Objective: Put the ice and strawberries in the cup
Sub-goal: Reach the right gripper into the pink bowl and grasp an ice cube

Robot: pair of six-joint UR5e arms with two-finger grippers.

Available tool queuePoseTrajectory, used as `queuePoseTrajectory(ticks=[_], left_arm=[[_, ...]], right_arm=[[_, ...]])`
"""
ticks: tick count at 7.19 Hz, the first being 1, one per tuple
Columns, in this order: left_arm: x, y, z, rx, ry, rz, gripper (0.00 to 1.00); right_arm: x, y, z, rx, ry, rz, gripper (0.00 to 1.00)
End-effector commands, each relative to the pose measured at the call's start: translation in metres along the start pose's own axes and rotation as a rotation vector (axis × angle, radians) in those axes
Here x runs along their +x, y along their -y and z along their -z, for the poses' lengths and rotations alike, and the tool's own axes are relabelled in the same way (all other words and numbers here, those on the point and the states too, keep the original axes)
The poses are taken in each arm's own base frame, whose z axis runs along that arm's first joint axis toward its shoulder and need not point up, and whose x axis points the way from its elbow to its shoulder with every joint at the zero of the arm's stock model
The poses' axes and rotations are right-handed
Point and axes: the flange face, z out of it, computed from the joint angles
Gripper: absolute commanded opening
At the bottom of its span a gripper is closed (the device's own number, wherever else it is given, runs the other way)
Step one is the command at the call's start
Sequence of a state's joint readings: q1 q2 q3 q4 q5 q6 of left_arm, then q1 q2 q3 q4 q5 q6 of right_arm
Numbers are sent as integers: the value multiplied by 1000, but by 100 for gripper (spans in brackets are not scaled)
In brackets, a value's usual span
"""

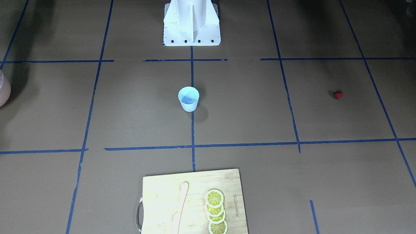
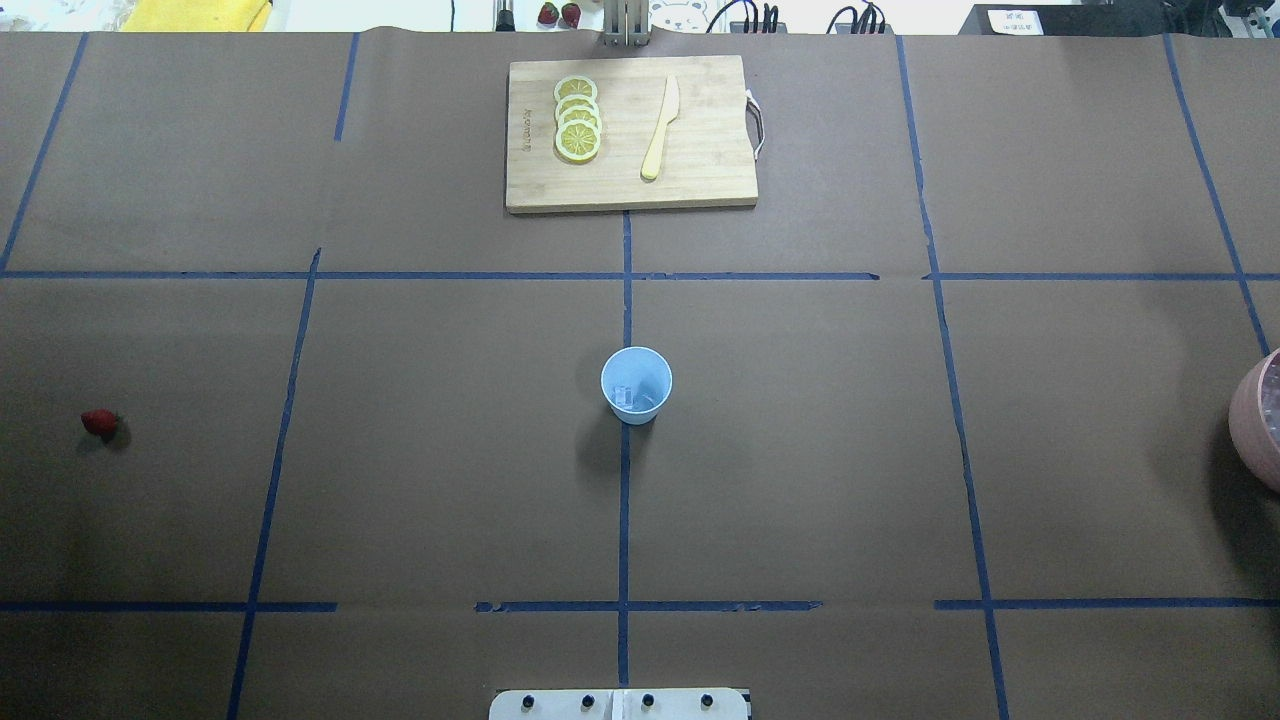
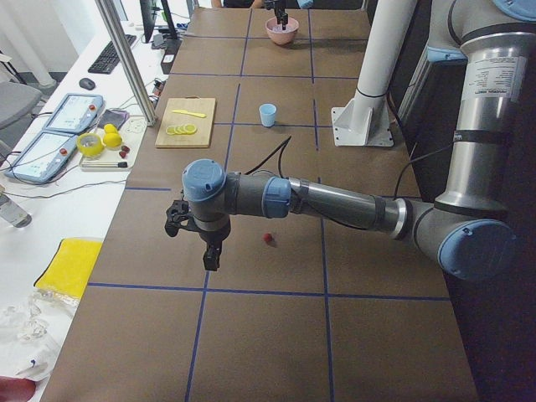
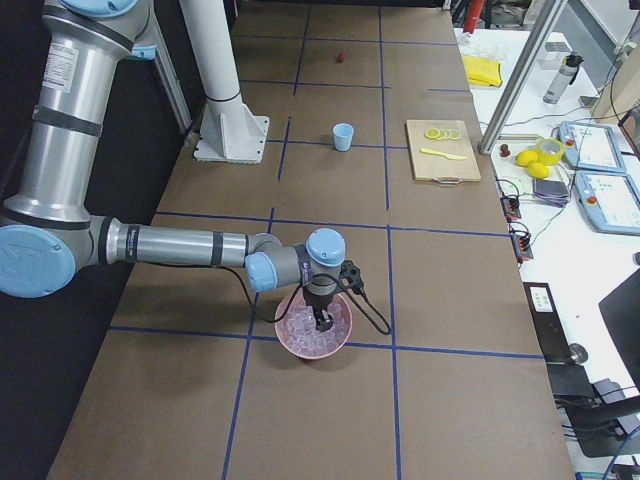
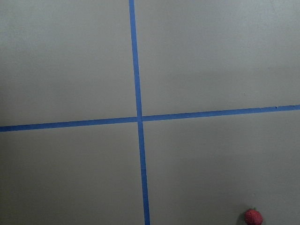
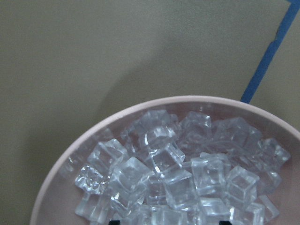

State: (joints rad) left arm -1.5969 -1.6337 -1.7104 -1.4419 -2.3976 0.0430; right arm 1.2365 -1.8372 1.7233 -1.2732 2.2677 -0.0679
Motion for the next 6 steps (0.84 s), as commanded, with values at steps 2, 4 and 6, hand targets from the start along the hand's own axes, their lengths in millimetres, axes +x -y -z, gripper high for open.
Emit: queuePoseTrajectory(ticks=[2, 4, 6], left_arm=[[0, 1, 0, 1, 2, -1, 100], [1, 1, 0, 1, 0, -1, 100], [1, 1, 0, 1, 0, -1, 100]], right_arm=[[3, -2, -4, -7, 2, -2, 69], [3, -3, -5, -8, 2, -5, 62], [3, -3, -5, -8, 3, -5, 61]])
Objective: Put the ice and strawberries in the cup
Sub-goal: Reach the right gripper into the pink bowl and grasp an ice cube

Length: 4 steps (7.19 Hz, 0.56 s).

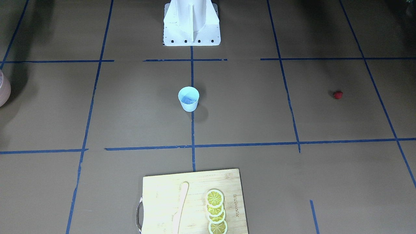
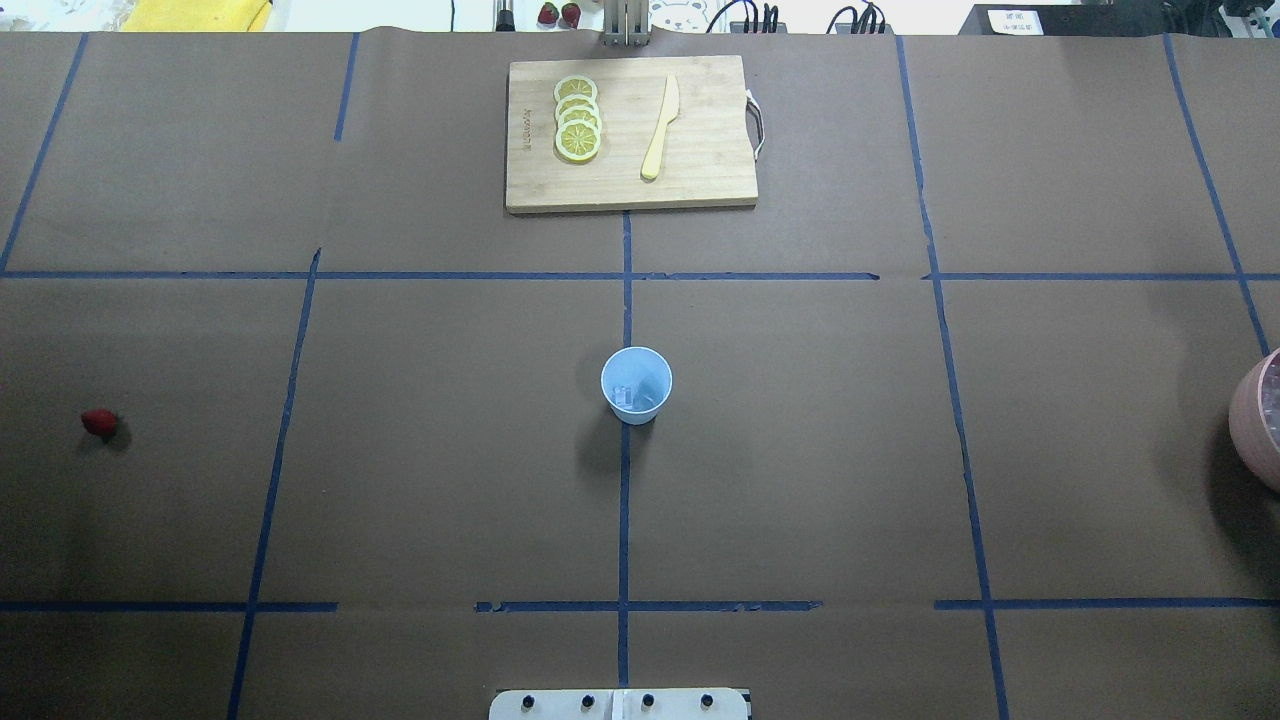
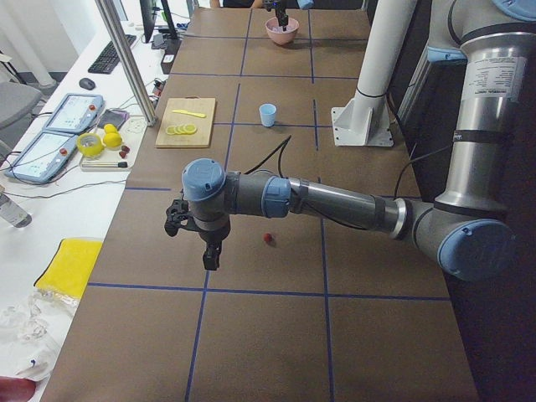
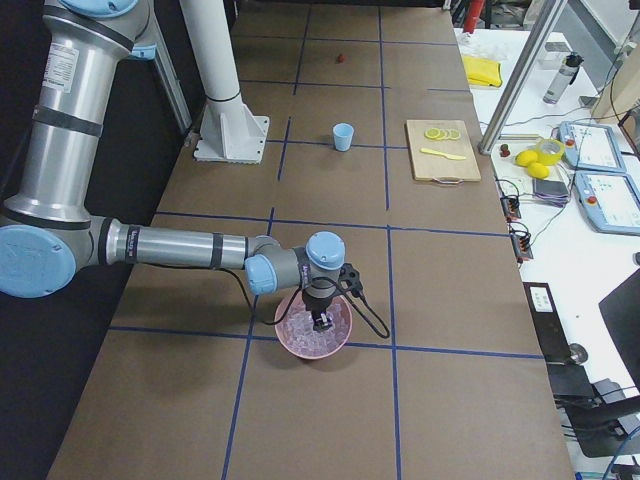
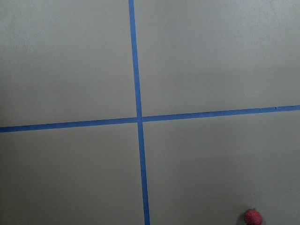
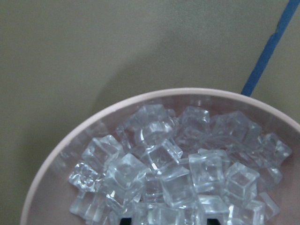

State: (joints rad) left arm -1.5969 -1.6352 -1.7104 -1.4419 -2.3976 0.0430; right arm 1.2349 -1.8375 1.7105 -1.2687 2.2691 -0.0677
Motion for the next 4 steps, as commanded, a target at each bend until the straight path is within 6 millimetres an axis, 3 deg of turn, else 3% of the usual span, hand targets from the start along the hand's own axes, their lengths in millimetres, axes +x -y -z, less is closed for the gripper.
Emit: queuePoseTrajectory(ticks=[1, 4], left_arm=[[0, 0, 0, 0, 0, 0, 100], [0, 0, 0, 0, 0, 0, 100]], right_arm=[[-1, 0, 0, 1, 3, 1, 61], [0, -6, -1, -4, 6, -3, 61]])
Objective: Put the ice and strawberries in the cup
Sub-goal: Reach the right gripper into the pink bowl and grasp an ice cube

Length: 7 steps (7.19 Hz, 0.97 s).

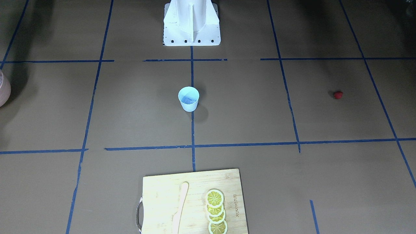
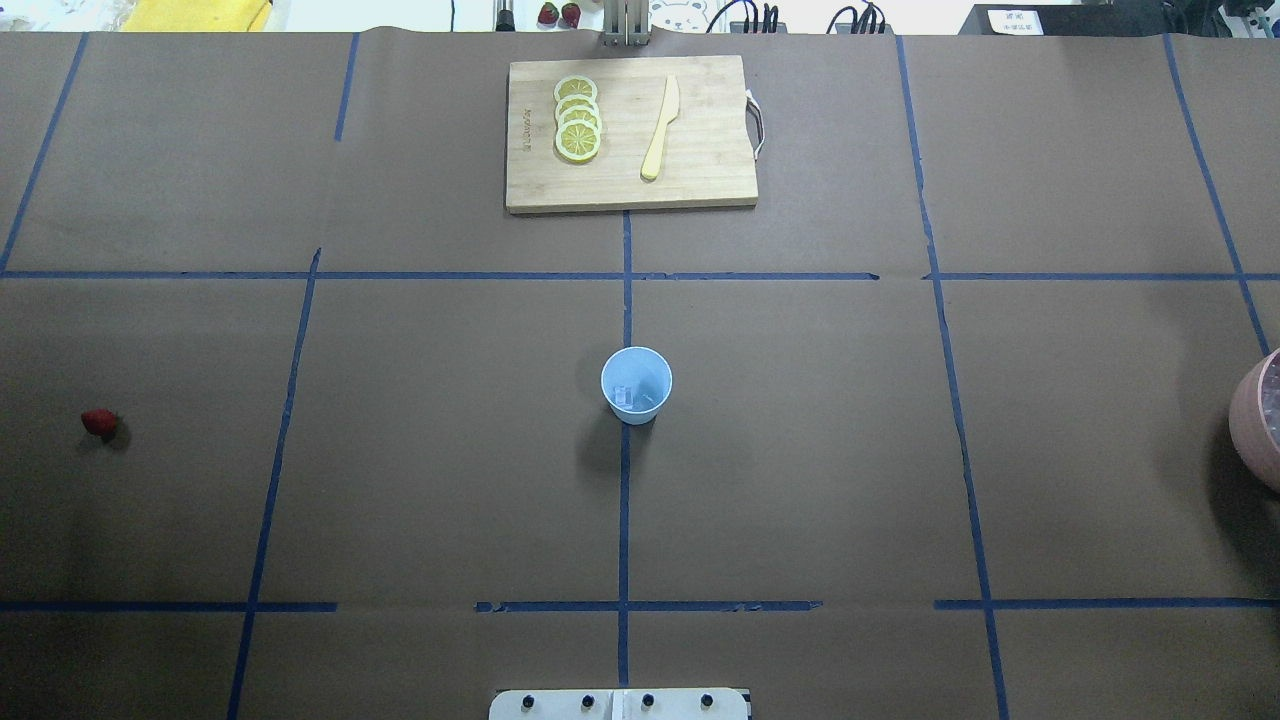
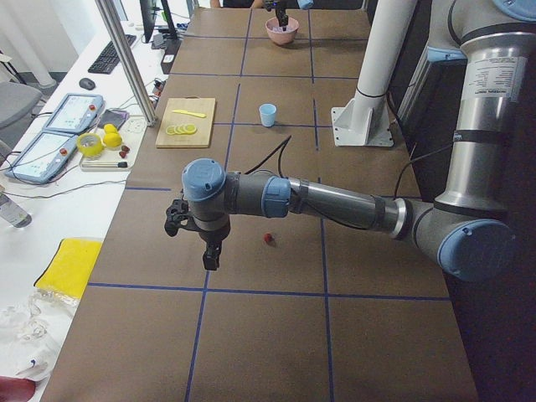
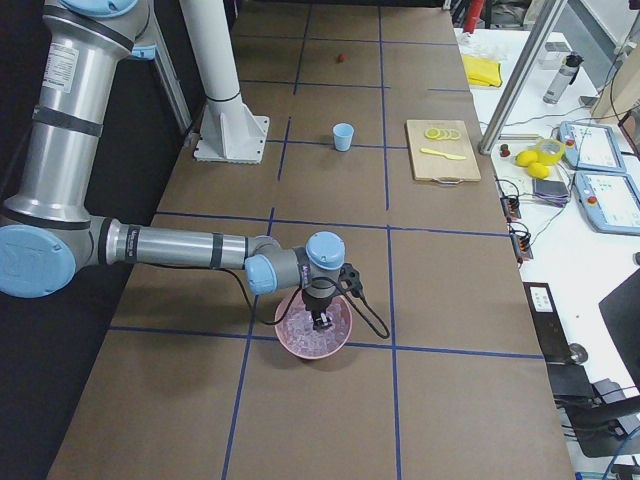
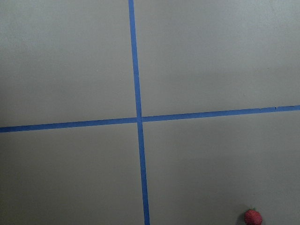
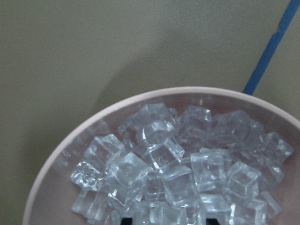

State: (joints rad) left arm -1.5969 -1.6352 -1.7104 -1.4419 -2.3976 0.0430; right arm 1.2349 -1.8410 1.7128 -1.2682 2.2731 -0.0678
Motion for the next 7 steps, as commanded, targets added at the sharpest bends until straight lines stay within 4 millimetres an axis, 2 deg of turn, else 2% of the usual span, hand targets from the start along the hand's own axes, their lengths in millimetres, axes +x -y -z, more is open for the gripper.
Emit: queuePoseTrajectory(ticks=[1, 3, 4, 5, 7], left_arm=[[0, 0, 0, 0, 0, -2, 100], [0, 0, 0, 0, 0, -2, 100], [0, 0, 0, 0, 0, -2, 100], [0, 0, 0, 0, 0, 0, 100], [0, 0, 0, 0, 0, -2, 100]], right_arm=[[1, -8, -2, -6, 2, -3, 61], [2, -11, -3, -11, 3, -7, 61], [2, -11, -3, -11, 3, -7, 57], [2, -11, -3, -11, 3, -7, 42], [-2, -5, 1, -1, 2, 2, 28]])
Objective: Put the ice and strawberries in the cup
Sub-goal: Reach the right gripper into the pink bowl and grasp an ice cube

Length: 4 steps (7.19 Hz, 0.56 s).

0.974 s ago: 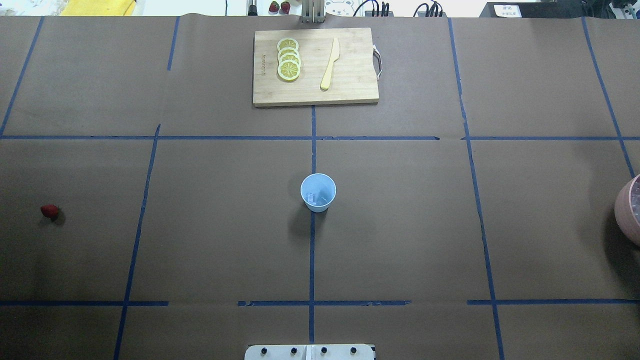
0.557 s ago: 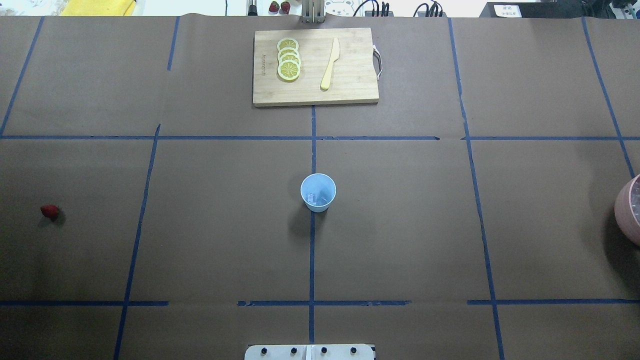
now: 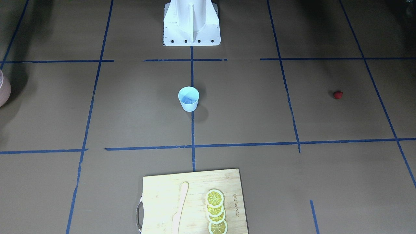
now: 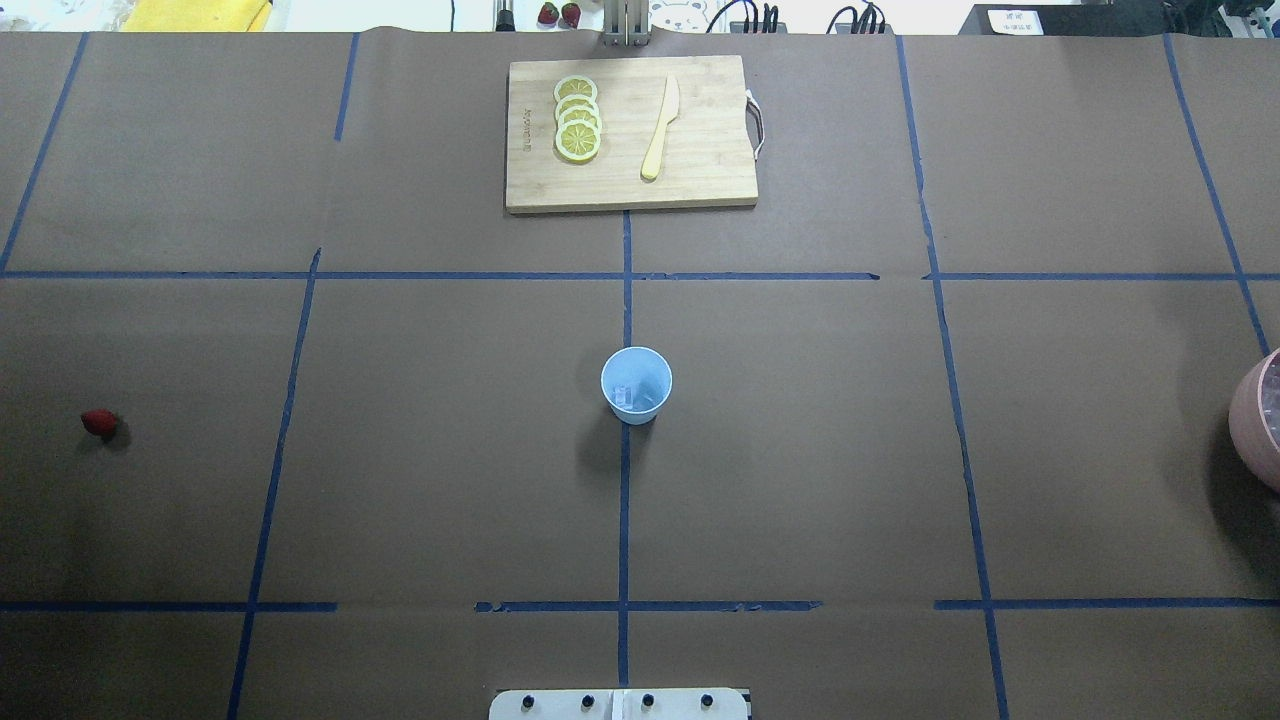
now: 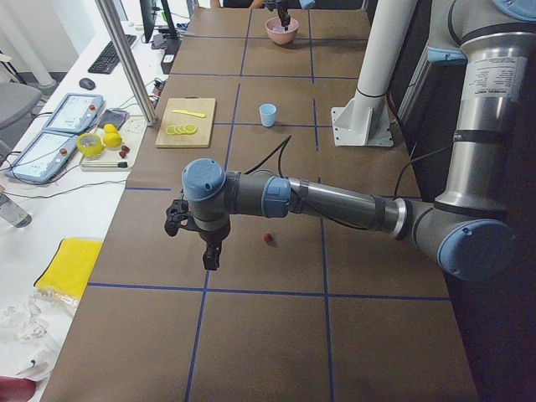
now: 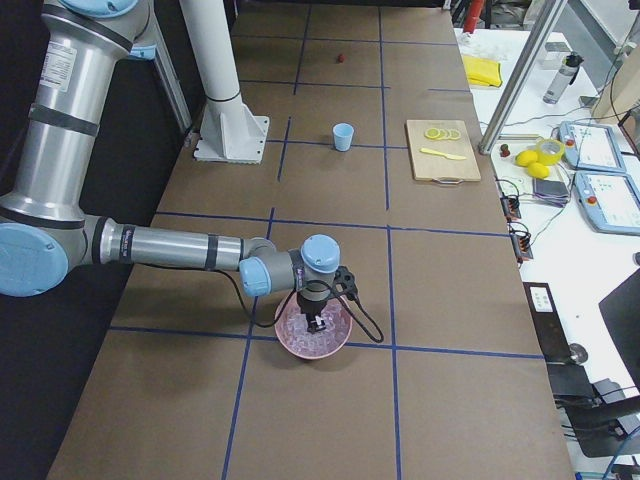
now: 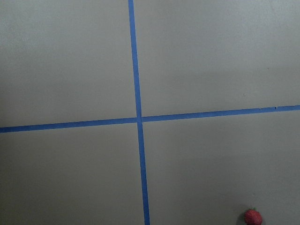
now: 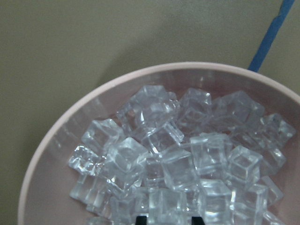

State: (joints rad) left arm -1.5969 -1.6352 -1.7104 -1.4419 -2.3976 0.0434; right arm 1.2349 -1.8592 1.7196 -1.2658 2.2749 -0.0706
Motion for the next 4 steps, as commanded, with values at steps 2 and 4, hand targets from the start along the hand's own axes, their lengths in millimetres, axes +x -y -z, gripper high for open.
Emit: queuePoseTrajectory(ticks=[2, 4], left_arm=[[0, 0, 0, 0, 0, -1, 100], [0, -1, 0, -1, 0, 0, 100]], right_arm=[[-7, 6, 9, 19, -1, 16, 2], [-20, 2, 25, 38, -2, 29, 0]])
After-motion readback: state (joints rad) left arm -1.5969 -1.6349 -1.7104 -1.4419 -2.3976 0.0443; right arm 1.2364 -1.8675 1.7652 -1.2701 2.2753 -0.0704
